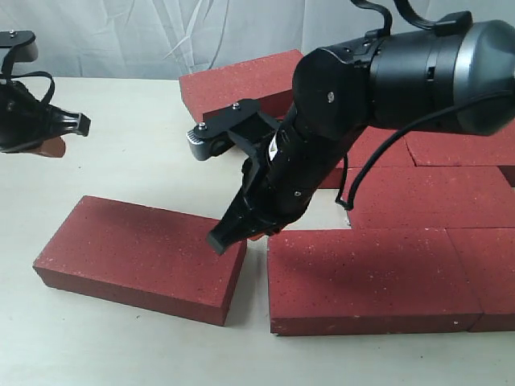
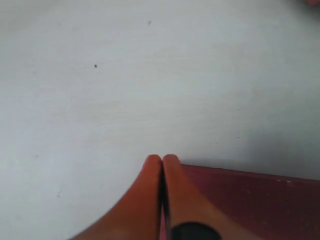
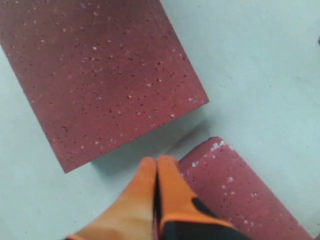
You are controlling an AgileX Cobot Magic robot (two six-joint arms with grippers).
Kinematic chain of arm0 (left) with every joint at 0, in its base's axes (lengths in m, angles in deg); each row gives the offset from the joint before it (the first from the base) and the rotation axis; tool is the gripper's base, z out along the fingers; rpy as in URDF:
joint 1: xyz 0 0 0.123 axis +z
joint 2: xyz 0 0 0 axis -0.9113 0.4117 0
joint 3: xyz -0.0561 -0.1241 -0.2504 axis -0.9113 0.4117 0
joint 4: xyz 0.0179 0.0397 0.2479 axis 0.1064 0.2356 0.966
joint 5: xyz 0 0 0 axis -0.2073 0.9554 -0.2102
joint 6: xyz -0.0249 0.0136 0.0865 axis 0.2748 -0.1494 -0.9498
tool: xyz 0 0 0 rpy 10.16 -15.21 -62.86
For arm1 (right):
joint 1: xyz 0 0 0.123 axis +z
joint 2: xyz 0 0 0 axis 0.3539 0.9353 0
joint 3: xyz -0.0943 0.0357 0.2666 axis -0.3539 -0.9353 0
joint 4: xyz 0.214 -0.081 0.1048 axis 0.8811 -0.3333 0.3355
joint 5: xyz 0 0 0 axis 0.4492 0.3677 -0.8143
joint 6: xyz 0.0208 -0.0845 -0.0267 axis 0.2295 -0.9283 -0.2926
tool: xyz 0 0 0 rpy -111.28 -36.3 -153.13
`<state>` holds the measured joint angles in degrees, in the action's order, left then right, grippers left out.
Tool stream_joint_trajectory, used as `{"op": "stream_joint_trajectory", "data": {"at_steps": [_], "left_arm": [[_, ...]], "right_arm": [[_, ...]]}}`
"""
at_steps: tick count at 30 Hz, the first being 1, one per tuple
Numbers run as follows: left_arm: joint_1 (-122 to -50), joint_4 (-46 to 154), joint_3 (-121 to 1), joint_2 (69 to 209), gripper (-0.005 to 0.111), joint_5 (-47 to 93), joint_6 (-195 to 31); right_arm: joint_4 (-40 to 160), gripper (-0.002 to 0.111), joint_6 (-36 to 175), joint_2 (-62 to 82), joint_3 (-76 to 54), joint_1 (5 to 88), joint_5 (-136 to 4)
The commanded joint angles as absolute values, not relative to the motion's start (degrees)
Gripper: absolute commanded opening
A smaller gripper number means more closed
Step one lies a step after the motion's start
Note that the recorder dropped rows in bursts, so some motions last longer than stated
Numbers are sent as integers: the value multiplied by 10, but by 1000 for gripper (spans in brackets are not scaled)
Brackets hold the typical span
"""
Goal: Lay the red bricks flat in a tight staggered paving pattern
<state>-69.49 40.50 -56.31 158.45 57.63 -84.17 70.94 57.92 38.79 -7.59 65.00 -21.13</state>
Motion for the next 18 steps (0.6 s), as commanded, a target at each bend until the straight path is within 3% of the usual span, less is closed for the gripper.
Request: {"op": "stream_joint_trajectory", "data": {"at_steps": [1, 10, 18], "left_arm": [[-660, 428, -562, 1589, 0, 575, -811], [-618, 441, -562, 1589, 0, 570, -811], [-612, 446, -562, 1601, 0, 570, -811]], "right_arm": [[715, -1, 575, 381, -74, 649, -219], [772, -1, 540, 381, -75, 650, -225], [769, -1, 515, 381, -75, 699, -229]]}}
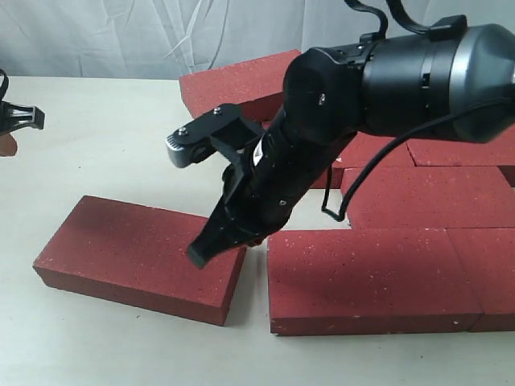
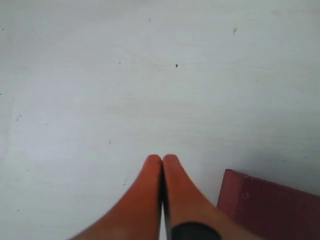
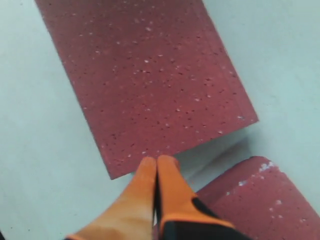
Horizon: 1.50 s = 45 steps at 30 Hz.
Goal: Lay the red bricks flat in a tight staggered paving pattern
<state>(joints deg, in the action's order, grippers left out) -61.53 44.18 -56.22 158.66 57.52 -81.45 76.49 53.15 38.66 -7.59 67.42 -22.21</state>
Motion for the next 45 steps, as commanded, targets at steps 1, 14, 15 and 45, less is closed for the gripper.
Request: {"op": "stream_joint_trajectory", "data": {"at_steps": [1, 14, 15, 45], "left_arm": [[-612, 446, -562, 1608, 0, 570, -811], [-612, 445, -562, 1652, 0, 576, -811], [-612, 445, -562, 1652, 0, 576, -811], [-612, 427, -509, 1696, 0, 535, -801]], "right_arm": [[769, -1, 515, 381, -75, 707, -229], [769, -1, 499, 390, -119, 793, -288], [769, -1, 499, 396, -119, 799, -288], [740, -1, 508, 472, -84, 820, -288]]}}
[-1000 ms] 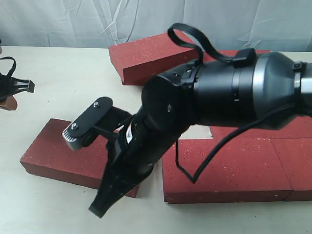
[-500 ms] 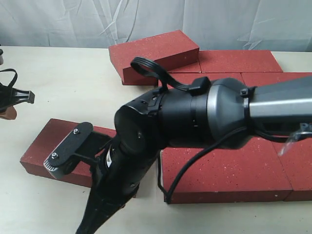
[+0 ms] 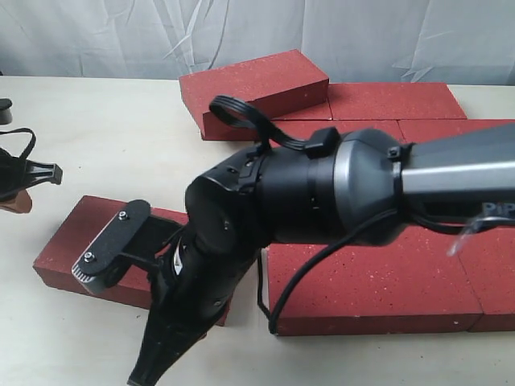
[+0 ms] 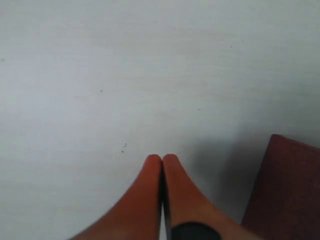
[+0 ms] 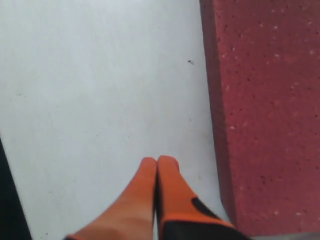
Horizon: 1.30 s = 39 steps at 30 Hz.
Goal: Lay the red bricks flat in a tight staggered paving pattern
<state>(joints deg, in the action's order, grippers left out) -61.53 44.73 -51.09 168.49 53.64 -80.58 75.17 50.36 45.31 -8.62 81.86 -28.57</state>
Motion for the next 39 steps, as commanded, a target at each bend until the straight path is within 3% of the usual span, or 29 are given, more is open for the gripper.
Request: {"op": "stream_joint_trajectory", "data": {"at_steps": [1, 14, 26, 39], "left_arm": [[-612, 422, -509, 1697, 0, 536, -801], [-612, 420, -509, 1700, 0, 534, -803], [-612, 386, -509, 1700, 0, 534, -818], [-612, 373, -509, 1700, 0, 531, -818]], "right_arm": [[740, -1, 509, 478, -84, 820, -289], [730, -1, 533, 495, -84, 813, -301], [557, -1, 714, 496, -84, 811, -320], [538, -1, 761, 500, -84, 765, -367]]}}
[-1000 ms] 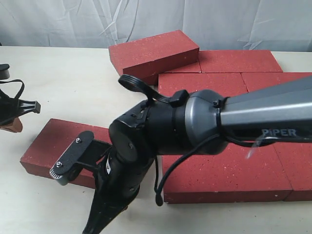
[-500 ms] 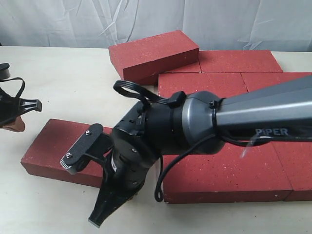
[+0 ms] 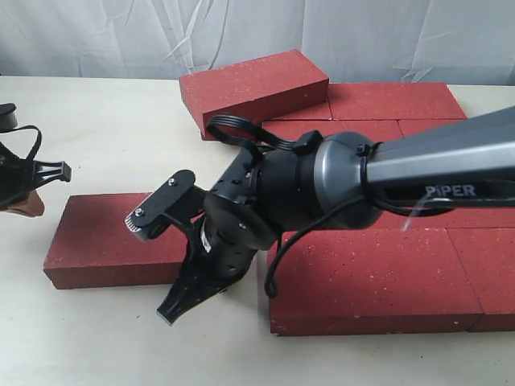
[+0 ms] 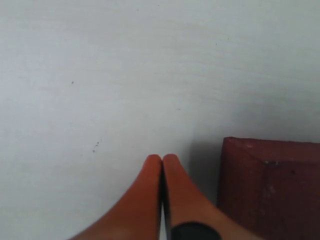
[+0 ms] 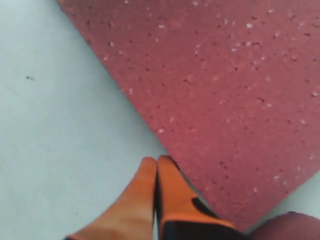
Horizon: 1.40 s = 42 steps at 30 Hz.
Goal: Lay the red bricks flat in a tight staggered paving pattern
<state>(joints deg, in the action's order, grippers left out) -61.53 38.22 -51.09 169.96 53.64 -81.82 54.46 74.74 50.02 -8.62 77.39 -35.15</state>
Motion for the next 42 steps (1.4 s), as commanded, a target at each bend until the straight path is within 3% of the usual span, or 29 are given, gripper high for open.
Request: {"op": "stream_joint_trajectory", "data": {"at_steps": [1, 32, 42], "left_arm": [[-612, 373, -509, 1700, 0, 531, -818], [-612, 358, -509, 1700, 0, 534, -818], [-612, 358, -509, 1700, 0, 538, -818]], "right_arm": [[538, -1, 761, 500, -84, 763, -372], [389, -1, 852, 500, -84, 760, -392], [436, -1, 852, 412, -84, 760, -328]]}}
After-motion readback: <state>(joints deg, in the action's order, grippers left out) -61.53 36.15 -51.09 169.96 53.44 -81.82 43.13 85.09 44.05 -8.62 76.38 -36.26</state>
